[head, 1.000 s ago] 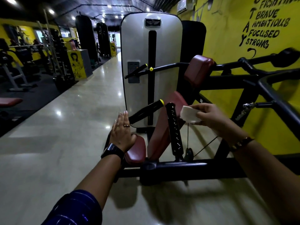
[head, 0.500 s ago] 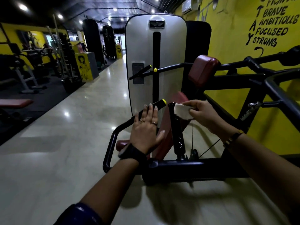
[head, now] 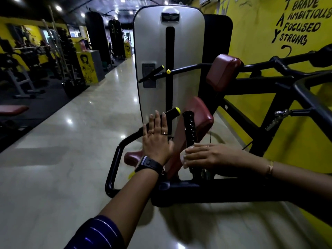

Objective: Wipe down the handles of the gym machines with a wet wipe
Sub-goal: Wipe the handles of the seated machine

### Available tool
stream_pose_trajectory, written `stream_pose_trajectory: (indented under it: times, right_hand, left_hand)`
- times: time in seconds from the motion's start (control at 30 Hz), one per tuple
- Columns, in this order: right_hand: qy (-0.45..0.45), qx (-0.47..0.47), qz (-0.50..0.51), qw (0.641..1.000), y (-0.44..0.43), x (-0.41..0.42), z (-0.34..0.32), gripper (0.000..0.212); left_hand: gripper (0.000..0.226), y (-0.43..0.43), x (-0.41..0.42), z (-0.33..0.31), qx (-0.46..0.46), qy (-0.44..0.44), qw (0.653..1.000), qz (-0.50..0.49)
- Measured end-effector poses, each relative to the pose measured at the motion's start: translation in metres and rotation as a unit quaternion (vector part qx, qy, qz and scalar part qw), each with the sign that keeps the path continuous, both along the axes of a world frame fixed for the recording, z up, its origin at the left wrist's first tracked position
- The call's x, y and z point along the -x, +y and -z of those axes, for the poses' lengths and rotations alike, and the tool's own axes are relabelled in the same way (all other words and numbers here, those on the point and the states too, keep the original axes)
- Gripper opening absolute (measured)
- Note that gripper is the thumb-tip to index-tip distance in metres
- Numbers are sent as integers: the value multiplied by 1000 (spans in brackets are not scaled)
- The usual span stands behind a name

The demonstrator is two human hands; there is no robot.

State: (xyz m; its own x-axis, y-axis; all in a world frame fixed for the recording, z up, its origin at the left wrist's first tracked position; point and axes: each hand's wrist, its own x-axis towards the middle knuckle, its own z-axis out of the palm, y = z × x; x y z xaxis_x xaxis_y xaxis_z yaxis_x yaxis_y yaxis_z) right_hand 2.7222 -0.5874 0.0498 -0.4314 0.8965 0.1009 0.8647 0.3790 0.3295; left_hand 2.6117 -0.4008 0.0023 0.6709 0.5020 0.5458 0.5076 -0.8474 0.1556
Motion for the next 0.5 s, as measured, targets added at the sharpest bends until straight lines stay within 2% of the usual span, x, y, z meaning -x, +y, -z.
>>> stream_pose_trajectory:
  times: [0.13, 0.23, 0.33, 0.43, 0.5]
  right_hand:
    - [111, 61, 137, 982, 3, -20, -13, 69]
    - [145, 94, 159, 972, 16, -22, -18, 82]
    - [167, 156, 131, 965, 21, -16, -25, 73]
    - [276, 258, 93, 921, 13, -23, -34, 58]
    - [344, 267, 102, 894, 5, -36, -39, 47]
  left_hand:
    - [84, 9, 1, 11, -25, -56, 998, 21]
    - [85, 9, 0, 10, -26, -60, 997, 29]
    - [99, 12, 0, 13, -31, -34, 999, 25]
    - [102, 11, 0, 13, -42, -43, 998, 20]
    - [98, 9, 1, 13, -45, -47, 998, 15]
